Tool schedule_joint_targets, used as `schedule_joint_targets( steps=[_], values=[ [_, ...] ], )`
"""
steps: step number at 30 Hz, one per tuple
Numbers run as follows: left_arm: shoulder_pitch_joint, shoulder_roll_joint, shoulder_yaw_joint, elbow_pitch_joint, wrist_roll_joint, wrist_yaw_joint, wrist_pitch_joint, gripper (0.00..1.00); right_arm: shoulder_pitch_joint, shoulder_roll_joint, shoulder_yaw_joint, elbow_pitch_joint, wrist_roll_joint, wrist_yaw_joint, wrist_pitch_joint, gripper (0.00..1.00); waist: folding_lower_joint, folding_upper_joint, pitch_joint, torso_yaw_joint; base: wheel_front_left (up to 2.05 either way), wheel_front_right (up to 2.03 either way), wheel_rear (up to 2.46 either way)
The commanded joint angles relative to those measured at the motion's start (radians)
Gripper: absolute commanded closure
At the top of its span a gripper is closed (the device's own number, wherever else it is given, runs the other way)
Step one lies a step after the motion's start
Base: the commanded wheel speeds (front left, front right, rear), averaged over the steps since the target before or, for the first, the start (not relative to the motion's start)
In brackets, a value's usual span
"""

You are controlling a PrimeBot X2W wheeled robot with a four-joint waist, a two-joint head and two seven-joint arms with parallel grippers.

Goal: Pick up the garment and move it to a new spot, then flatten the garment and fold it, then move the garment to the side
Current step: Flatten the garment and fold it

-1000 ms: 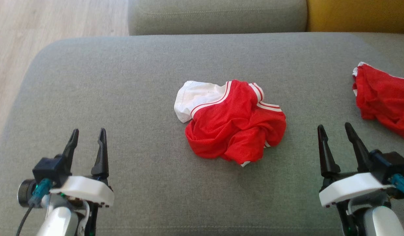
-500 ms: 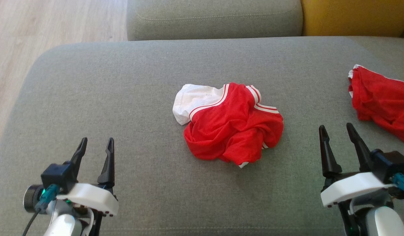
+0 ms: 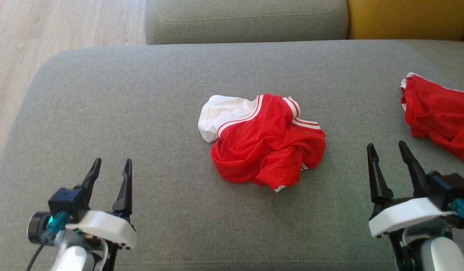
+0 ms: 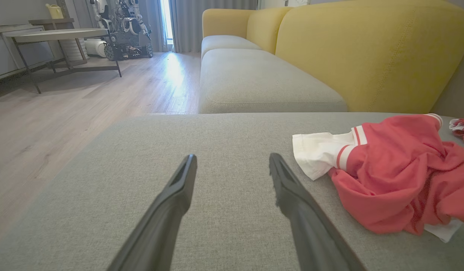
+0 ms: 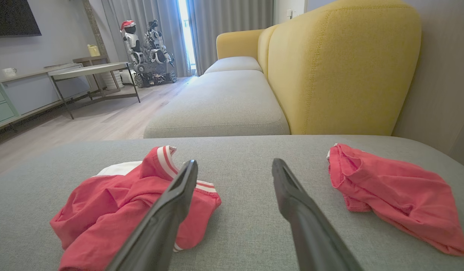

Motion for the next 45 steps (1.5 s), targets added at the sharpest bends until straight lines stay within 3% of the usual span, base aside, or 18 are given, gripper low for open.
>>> schedule_joint_targets(
  steps=[1, 11, 21, 29, 36, 37, 38, 39, 45],
  values=[
    [-0.049, 0.027, 0.035, -0.032, 0.000, -0.002, -0.005, 0.00, -0.021, -0.004, 0.018, -0.036, 0.006, 0.003, -0.002, 0.00, 0.0000, 0.0000, 0.000, 0.000, 0.00, 0.00, 0.00],
    [-0.061, 0.026, 0.024, -0.037, 0.000, 0.000, -0.005, 0.00, -0.023, -0.004, 0.001, -0.038, 0.008, 0.003, 0.001, 0.00, 0.0000, 0.0000, 0.017, 0.013, 0.00, 0.00, 0.00],
    [-0.160, -0.007, -0.009, -0.034, 0.011, -0.030, -0.020, 0.00, -0.161, -0.009, -0.054, 0.069, 0.033, 0.003, 0.014, 0.00, 0.0000, 0.0000, 0.108, 0.136, 0.00, 0.00, 0.00],
    [-0.240, -0.052, -0.028, 0.012, 0.024, -0.071, -0.037, 0.00, -0.406, -0.125, 0.080, 0.269, 0.109, 0.003, 0.109, 0.00, 0.0000, 0.0000, 0.181, 0.236, 0.00, 0.00, 0.00],
    [-0.264, -0.079, -0.013, 0.029, 0.040, -0.086, -0.040, 0.00, -0.490, -0.192, 0.201, 0.372, 0.202, 0.003, 0.269, 0.00, 0.0000, 0.0000, 0.199, 0.252, 0.00, 0.00, 0.00],
    [-0.264, -0.082, -0.008, 0.028, 0.043, -0.088, -0.040, 0.00, -0.496, -0.198, 0.207, 0.376, 0.211, 0.003, 0.282, 0.54, 0.0000, 0.0000, 0.200, 0.250, 0.00, 0.00, 0.00],
    [-0.263, -0.085, -0.004, 0.026, 0.045, -0.091, -0.040, 0.00, -0.500, -0.201, 0.209, 0.376, 0.221, 0.003, 0.287, 0.69, 0.0000, 0.0000, 0.201, 0.247, 0.00, 0.00, 0.00],
    [-0.263, -0.088, 0.001, 0.025, 0.048, -0.094, -0.040, 0.00, -0.502, -0.201, 0.211, 0.374, 0.233, 0.003, 0.290, 1.00, 0.0000, 0.0000, 0.202, 0.242, 0.00, 0.00, 0.00],
    [-0.256, -0.095, 0.029, 0.019, 0.070, -0.107, -0.040, 0.00, -0.487, -0.198, 0.197, 0.265, 0.240, 0.003, 0.214, 1.00, 0.0000, 0.0000, 0.200, 0.199, 0.00, 0.00, 0.00]
  ],
)
